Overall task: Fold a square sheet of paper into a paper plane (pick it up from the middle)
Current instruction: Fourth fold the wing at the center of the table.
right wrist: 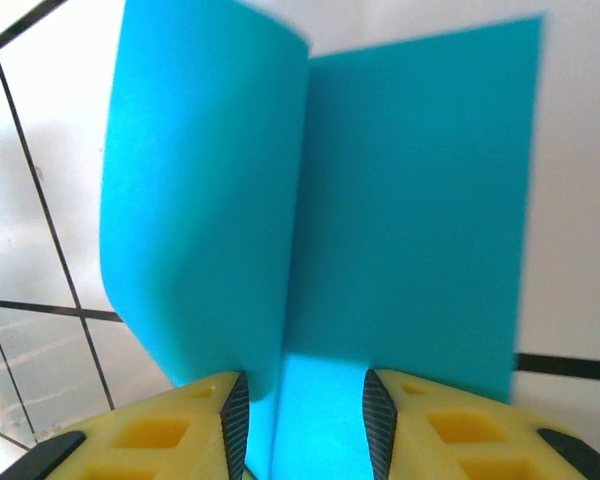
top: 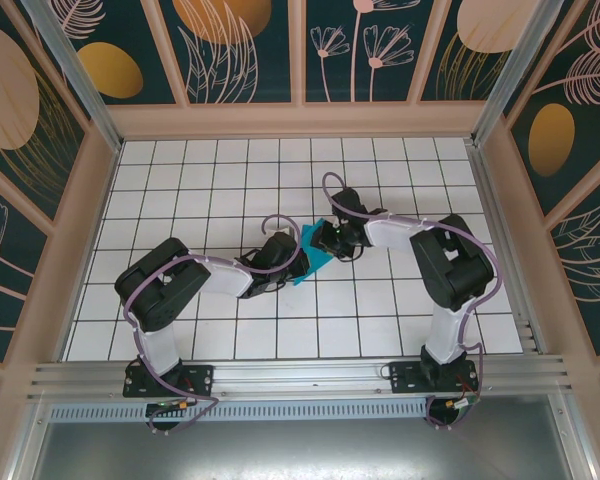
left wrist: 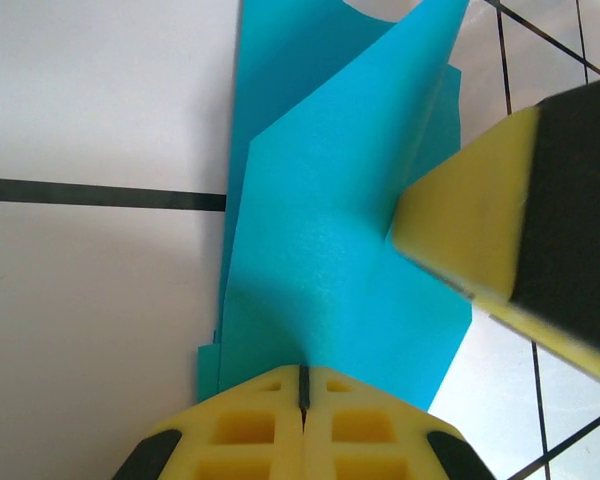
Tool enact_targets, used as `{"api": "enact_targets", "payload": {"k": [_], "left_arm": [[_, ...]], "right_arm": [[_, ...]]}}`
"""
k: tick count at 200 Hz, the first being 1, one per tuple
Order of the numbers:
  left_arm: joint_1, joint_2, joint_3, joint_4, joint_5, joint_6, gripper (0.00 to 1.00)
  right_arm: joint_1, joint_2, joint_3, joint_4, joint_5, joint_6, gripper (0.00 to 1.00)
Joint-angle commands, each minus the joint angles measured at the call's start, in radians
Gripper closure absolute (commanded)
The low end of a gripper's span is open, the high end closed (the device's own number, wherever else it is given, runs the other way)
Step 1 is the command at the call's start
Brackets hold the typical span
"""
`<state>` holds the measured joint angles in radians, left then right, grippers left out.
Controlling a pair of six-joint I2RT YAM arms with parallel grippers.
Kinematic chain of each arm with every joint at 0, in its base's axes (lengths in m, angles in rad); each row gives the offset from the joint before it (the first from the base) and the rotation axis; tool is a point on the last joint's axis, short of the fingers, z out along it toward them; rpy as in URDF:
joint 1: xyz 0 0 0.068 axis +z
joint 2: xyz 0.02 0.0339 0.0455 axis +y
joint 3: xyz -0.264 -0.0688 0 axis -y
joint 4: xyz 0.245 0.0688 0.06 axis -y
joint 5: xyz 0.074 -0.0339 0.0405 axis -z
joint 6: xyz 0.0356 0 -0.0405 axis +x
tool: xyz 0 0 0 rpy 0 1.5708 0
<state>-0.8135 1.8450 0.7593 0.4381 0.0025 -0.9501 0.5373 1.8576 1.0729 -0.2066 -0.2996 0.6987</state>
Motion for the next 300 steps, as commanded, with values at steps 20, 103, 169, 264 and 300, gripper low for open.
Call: {"api": "enact_targets", "payload": {"k": [20,103,169,264,300], "left_arm": [[0.004,0.068,-0.026,-0.144,0.042,0.042,1.0],[0.004,0.074,-0.017,-0.168,0.049,0.073,1.0],[0.004,0.071,-0.015,-0.177,0.047,0.073,1.0],[0.004,0.054,-0.071,-0.168,0.06,0.067,1.0],[0.004,0.049,-0.103,-0.141,0.084,0.075,1.0]], "right_arm": [[-0.043,-0.119,-0.01,0.022,-0.071,-0.13,0.63],[-0.02,-0.024,-0.086,0.201,-0.255,-0.207,1.0],[0.004,0.039,-0.078,0.217,-0.257,-0.212,1.0],[-0.107,0.076,-0.1,0.222,-0.136,-0.203,1.0],[-0.17,0.072,-0.073,0.214,-0.132,-0.217,1.0]]}}
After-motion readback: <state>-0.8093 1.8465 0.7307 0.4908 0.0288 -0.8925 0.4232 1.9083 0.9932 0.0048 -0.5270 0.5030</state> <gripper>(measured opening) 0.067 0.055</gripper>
